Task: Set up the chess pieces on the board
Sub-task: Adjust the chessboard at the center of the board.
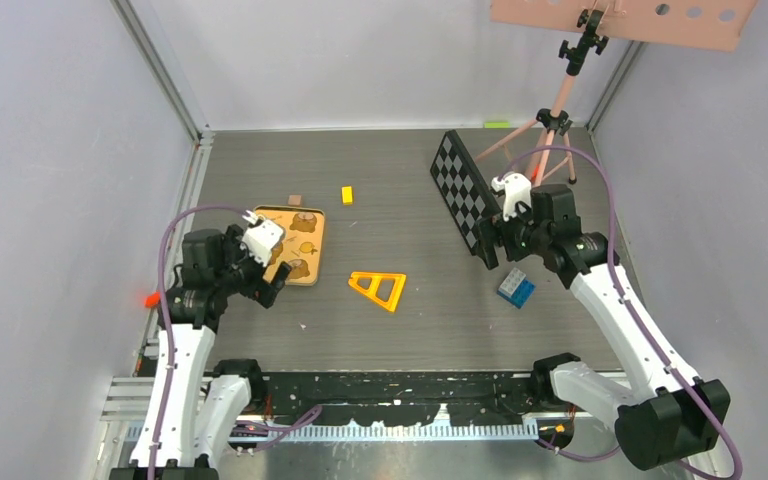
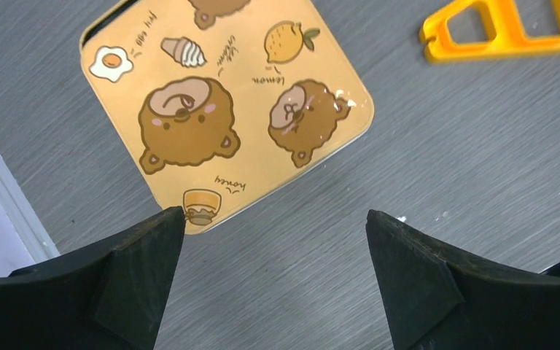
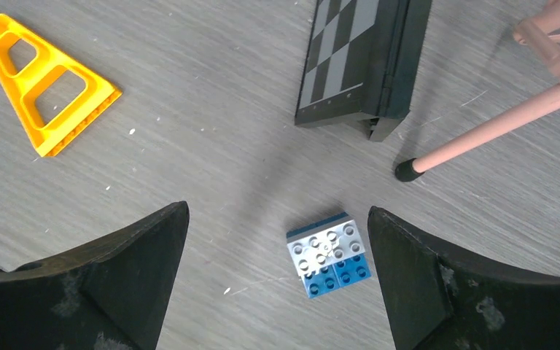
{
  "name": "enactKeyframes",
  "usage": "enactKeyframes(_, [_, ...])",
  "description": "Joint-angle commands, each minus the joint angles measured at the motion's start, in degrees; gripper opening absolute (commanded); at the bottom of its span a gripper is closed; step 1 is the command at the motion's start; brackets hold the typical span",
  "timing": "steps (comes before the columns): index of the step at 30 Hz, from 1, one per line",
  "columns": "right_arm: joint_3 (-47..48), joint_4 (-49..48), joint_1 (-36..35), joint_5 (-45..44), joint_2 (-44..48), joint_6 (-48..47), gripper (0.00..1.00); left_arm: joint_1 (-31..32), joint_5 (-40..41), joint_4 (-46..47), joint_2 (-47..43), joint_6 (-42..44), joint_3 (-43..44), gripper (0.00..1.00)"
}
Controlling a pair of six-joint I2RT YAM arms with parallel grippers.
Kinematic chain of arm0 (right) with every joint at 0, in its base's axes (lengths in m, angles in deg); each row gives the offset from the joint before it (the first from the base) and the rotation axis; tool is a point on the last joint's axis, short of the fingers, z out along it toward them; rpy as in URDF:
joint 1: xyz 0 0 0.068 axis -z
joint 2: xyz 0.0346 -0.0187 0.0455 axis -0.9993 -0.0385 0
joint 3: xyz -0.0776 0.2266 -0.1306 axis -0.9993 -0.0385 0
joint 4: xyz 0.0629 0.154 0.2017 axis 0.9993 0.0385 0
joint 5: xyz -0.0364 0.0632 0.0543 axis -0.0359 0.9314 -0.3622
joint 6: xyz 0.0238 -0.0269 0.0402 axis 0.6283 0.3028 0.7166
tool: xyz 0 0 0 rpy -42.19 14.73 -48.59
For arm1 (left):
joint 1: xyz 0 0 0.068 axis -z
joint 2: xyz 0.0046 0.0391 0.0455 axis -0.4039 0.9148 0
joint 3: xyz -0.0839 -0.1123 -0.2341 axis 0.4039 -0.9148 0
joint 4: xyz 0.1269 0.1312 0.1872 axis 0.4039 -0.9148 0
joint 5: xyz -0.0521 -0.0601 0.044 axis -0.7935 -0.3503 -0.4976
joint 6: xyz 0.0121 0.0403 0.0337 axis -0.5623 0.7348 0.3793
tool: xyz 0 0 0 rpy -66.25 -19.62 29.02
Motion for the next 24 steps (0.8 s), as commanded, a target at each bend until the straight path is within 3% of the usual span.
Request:
enactKeyframes(1, [-2.72, -5.50, -0.33, -5.62, 0.27, 0.42, 1.00, 0.60, 2.32, -0.55, -0.23, 8.48, -1.34, 0.98])
enactKeyframes(8, [-4.39, -9.28, -0.28, -4.11, -1.66, 4.83, 1.00, 0.60, -1.72, -1.36, 0.00, 12.96, -2.50, 0.98])
enactKeyframes(12, [-3.56, -8.82, -0.31, -1.59, -2.30, 5.86, 0.98, 2.97, 0.17, -1.34, 1.21, 19.01, -3.41, 0.98])
enactKeyframes(24, [-2.57, -6.38, -0.34, -2.29, -4.80, 7.47, 0.97, 6.31, 5.11, 3.59, 2.24, 26.54, -8.66, 0.98])
